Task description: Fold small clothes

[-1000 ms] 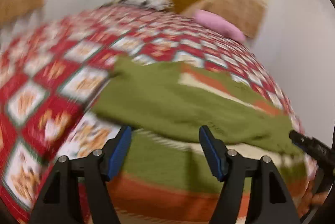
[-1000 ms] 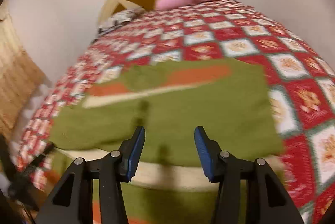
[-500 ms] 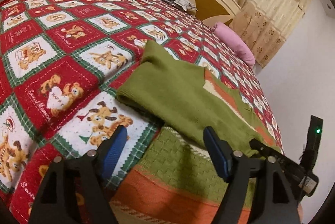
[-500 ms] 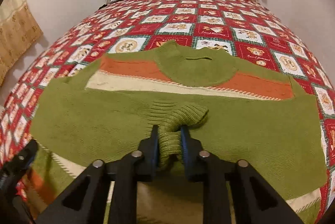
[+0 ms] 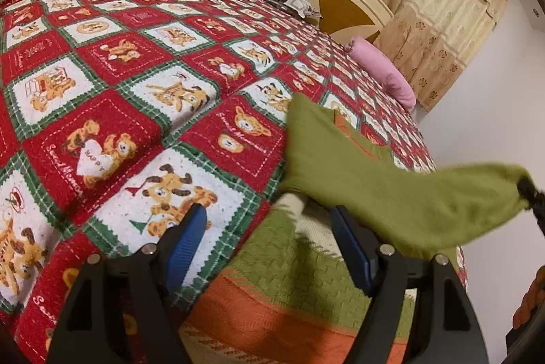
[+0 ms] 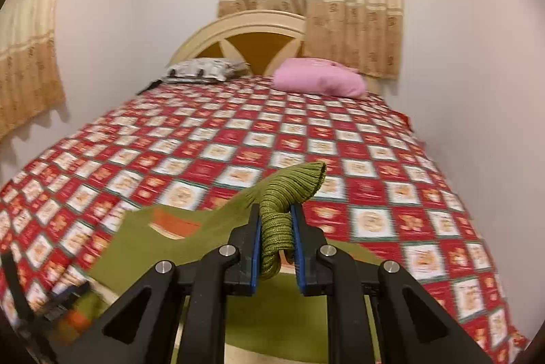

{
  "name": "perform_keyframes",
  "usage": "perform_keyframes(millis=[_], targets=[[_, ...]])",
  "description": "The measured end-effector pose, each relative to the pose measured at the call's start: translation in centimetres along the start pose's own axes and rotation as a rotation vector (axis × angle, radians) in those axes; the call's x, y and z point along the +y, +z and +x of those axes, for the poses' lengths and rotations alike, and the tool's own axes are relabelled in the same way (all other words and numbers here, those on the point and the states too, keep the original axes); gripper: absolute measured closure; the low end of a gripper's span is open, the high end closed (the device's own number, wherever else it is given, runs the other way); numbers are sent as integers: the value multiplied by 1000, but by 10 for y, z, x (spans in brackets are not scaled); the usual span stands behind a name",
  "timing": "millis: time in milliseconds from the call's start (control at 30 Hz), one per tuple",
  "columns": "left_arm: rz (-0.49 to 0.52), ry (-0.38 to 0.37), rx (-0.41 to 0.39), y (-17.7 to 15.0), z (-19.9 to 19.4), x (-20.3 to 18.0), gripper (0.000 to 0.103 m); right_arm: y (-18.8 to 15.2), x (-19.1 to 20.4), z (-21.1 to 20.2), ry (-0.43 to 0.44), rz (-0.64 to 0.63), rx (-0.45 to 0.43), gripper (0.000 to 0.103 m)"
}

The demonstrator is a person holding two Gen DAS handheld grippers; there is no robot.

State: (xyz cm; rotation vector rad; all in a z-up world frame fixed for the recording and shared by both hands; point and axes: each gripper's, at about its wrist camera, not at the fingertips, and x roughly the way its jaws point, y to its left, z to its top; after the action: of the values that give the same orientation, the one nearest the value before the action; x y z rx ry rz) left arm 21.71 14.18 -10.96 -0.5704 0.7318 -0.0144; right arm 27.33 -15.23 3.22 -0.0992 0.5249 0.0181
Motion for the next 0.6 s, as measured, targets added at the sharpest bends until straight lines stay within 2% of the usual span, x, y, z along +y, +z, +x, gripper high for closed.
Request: perform_keyframes(millis=[100, 200, 367, 433, 500, 600], targets=[[1, 1, 0, 0, 0, 0, 25, -26, -29, 17, -49, 27, 67, 87], [9, 10, 1, 1, 1, -1, 25, -62, -47, 41, -36, 55, 167, 87], [14, 16, 2, 1, 2, -2, 25, -111, -53, 77, -67, 60, 300, 87], [20, 16, 4, 1, 3, -2, 23, -122, -54, 83, -69, 58, 342, 81], [28, 21, 7, 1, 3, -3, 22, -126, -59, 78, -84, 66, 347, 63], [27, 20, 7, 0, 3, -3, 22, -128, -74, 61, -165, 51, 320, 58]])
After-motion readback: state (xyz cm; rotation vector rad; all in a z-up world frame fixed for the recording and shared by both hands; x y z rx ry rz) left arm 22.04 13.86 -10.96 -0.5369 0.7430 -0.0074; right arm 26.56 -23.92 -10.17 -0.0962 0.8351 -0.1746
